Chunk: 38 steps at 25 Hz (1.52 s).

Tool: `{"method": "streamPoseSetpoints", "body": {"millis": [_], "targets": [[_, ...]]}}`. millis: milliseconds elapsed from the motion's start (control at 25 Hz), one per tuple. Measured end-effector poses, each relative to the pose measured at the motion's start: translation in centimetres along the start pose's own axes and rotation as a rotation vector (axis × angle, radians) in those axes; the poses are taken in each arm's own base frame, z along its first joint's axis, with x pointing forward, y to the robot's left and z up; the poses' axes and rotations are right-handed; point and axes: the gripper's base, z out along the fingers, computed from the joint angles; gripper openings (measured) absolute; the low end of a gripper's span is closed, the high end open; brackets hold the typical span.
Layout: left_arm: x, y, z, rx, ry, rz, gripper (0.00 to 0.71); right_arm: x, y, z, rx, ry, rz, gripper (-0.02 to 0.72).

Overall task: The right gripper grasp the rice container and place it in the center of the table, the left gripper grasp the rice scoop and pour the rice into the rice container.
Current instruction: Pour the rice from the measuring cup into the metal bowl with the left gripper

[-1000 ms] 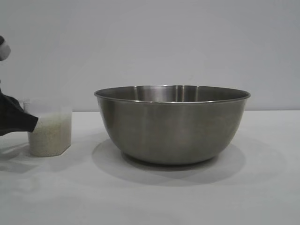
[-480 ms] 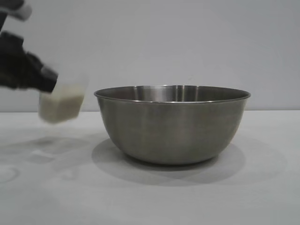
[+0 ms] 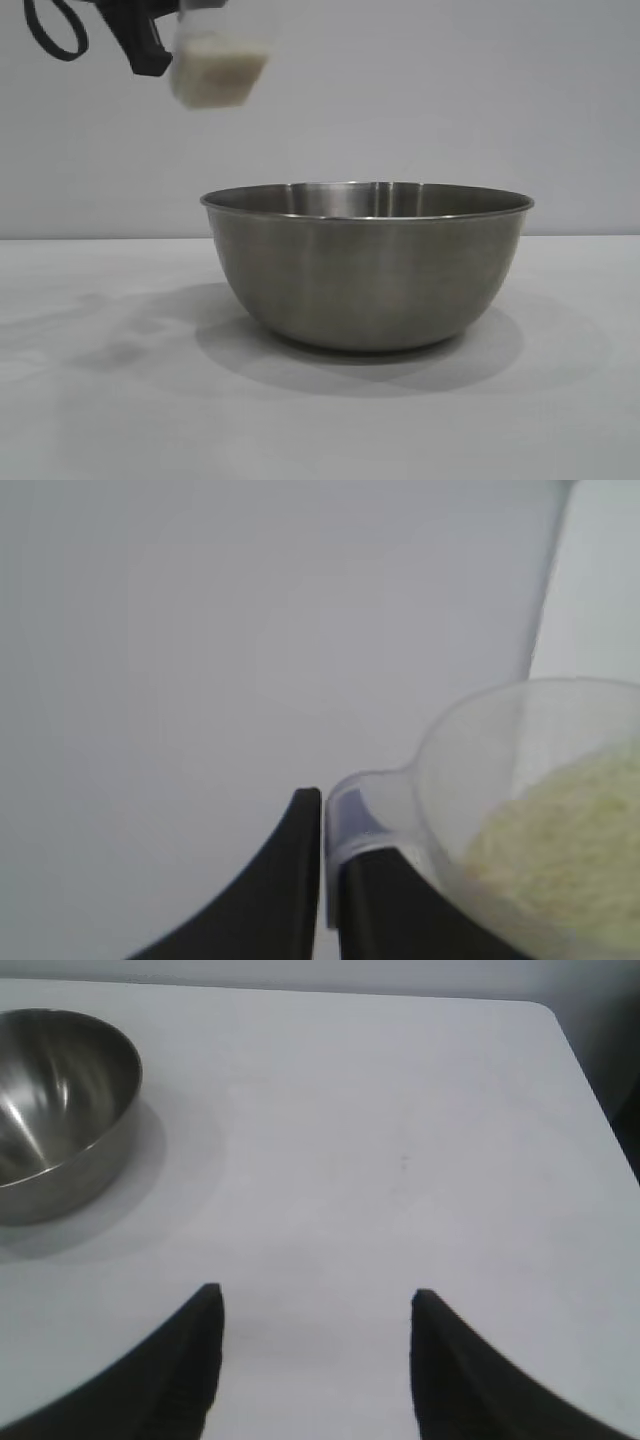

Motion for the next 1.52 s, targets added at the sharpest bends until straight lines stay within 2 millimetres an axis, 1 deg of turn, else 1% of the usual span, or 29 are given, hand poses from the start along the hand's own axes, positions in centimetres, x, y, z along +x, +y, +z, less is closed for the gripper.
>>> {"method": "streamPoseSetpoints", "body": {"millis": [160,440,960,1160,1280,1520], "targets": [[0.0,0.8,0.7,-0.002,-0.019,0.12,0.0,0.0,0.0,0.0,0.0,0.0,0.0,0.395],[0.0,0.3,1.1,0.054,-0.059,0.239,0.0,0.0,0.0,0.0,0.0,0.0,0.0,0.395],[-0.3,-0.3,1.1,0.103,-0.107,0.318,0.0,0.0,0.0,0.0,0.0,0.0,0.0,0.395],[-1.2,-1.4,1.7,0.176,-0.117,0.407,0.0,0.0,0.0,0.0,0.0,0.0,0.0,0.395],[-1.8,-2.1,2.1,0.188,-0.137,0.444,0.0,0.0,0.0,0.0,0.0,0.0,0.0,0.395],[-1.6,-4.2,2.8,0.229,-0.149,0.485,0.0,0.0,0.0,0.0,-0.002,0.0,0.001,0.395]]}}
